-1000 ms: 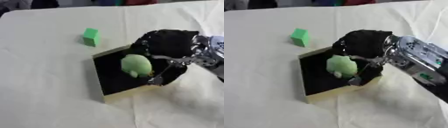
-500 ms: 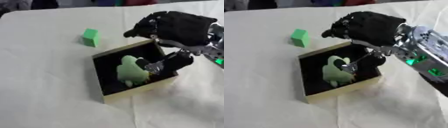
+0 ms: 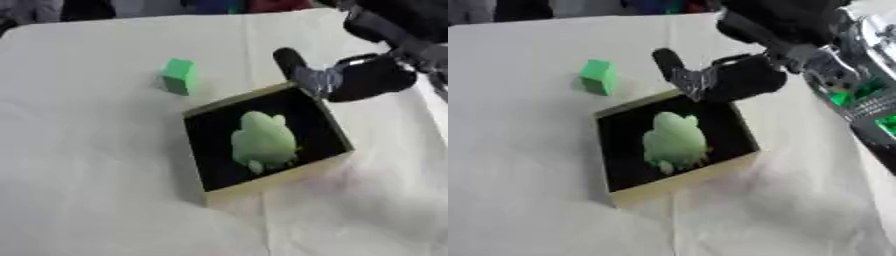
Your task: Pick up objects on the table and place them in the box.
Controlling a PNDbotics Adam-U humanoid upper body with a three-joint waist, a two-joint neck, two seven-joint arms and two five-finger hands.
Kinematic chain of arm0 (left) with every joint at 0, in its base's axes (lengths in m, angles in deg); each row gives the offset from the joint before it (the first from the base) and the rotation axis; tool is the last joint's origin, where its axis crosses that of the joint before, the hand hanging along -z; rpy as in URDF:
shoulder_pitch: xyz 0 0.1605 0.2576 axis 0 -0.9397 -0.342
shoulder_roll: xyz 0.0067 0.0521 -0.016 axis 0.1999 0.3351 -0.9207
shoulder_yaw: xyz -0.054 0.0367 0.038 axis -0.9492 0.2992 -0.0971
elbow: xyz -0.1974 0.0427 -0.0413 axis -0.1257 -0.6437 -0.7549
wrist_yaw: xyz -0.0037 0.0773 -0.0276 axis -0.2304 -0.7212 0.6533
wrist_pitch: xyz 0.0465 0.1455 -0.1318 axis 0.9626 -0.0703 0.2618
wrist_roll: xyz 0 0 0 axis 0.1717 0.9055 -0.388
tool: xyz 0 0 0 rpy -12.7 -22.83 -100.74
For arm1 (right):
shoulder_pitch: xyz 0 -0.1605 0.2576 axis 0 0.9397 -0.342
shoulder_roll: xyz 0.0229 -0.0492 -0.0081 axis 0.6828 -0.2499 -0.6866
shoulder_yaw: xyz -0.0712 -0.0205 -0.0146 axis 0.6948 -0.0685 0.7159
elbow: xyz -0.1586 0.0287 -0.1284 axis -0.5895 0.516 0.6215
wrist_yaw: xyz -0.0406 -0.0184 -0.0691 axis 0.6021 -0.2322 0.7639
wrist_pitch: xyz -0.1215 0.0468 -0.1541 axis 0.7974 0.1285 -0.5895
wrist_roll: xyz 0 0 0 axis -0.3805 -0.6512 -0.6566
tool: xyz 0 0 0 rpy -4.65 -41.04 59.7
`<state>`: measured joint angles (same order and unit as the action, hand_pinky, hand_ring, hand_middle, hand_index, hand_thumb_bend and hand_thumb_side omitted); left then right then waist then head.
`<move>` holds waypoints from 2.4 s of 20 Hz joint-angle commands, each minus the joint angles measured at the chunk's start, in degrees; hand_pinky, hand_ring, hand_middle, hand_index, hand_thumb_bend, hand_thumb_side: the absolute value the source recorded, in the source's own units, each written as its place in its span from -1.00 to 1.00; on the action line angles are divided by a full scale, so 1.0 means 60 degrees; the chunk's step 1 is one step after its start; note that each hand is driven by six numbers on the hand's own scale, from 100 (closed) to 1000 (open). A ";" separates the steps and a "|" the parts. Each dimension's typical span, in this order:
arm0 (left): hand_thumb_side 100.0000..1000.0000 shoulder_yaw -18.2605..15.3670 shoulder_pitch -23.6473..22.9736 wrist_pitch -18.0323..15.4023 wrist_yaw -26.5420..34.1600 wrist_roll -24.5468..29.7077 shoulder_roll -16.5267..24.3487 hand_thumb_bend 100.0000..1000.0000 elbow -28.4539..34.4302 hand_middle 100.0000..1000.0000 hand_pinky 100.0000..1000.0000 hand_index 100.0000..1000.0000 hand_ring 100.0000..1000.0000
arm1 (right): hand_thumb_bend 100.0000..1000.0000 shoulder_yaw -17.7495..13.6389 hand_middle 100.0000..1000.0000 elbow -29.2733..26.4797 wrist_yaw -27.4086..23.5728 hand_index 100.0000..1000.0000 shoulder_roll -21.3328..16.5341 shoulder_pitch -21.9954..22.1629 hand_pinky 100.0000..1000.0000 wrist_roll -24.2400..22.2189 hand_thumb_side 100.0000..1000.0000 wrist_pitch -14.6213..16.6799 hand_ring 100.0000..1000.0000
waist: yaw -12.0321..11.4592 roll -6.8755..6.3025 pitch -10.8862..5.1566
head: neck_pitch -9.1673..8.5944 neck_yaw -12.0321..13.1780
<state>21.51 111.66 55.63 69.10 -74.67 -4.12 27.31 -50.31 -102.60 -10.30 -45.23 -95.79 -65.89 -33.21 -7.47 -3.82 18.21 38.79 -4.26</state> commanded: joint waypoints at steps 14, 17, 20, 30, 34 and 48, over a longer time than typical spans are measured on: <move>1.00 -0.0169 -0.0016 0.0002 -0.0085 -0.0131 0.0205 -0.74 0.0126 0.54 0.56 0.94 0.47 | -0.82 -0.2047 0.69 -0.0142 -0.3667 1.00 0.0546 -0.0042 0.65 0.4850 1.00 -0.0013 0.77 | 0.0039 0.0008 -0.0323 | -0.0021 0.0006; 1.00 -0.0197 -0.0067 0.0024 -0.0146 -0.0176 0.0225 -0.73 0.0126 0.54 0.56 0.94 0.47 | -0.69 -0.2511 0.70 -0.0142 -0.4034 1.00 0.0609 0.0200 0.65 0.5736 1.00 0.0542 0.77 | 0.0062 -0.0012 -0.0295 | -0.0001 0.0059; 1.00 -0.0207 -0.0111 0.0053 -0.0213 -0.0222 0.0228 -0.73 0.0126 0.54 0.56 0.94 0.47 | -0.65 -0.2917 0.69 -0.0142 -0.4341 1.00 0.0646 0.0495 0.64 0.6470 1.00 0.1245 0.76 | 0.0099 -0.0030 -0.0263 | 0.0031 0.0117; 1.00 -0.0269 -0.0318 0.0106 -0.0357 -0.0388 0.0211 -0.71 0.0126 0.53 0.56 0.94 0.47 | -0.63 -0.3731 0.67 -0.0142 -0.5312 1.00 0.0714 0.1484 0.65 0.7228 1.00 0.1785 0.75 | 0.0177 -0.0092 -0.0207 | 0.0055 0.0231; 1.00 -0.0291 -0.0381 0.0107 -0.0381 -0.0445 0.0196 -0.70 0.0126 0.53 0.56 0.94 0.47 | -0.63 -0.3920 0.67 -0.0142 -0.5613 1.00 0.0761 0.1658 0.65 0.7290 1.00 0.1896 0.75 | 0.0200 -0.0101 -0.0200 | 0.0041 0.0262; 1.00 -0.0336 -0.0481 0.0130 -0.0442 -0.0535 0.0157 -0.64 0.0126 0.53 0.56 0.94 0.47 | -0.64 -0.4114 0.66 -0.0142 -0.5638 1.00 0.0787 0.1846 0.65 0.7439 1.00 0.1918 0.74 | 0.0224 -0.0113 -0.0172 | 0.0192 0.0320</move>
<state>20.36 108.34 56.66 66.91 -77.50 -4.12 27.31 -74.24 -102.62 -43.84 -39.61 -84.19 -21.46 -21.67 -6.14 -4.53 18.05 39.37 -2.60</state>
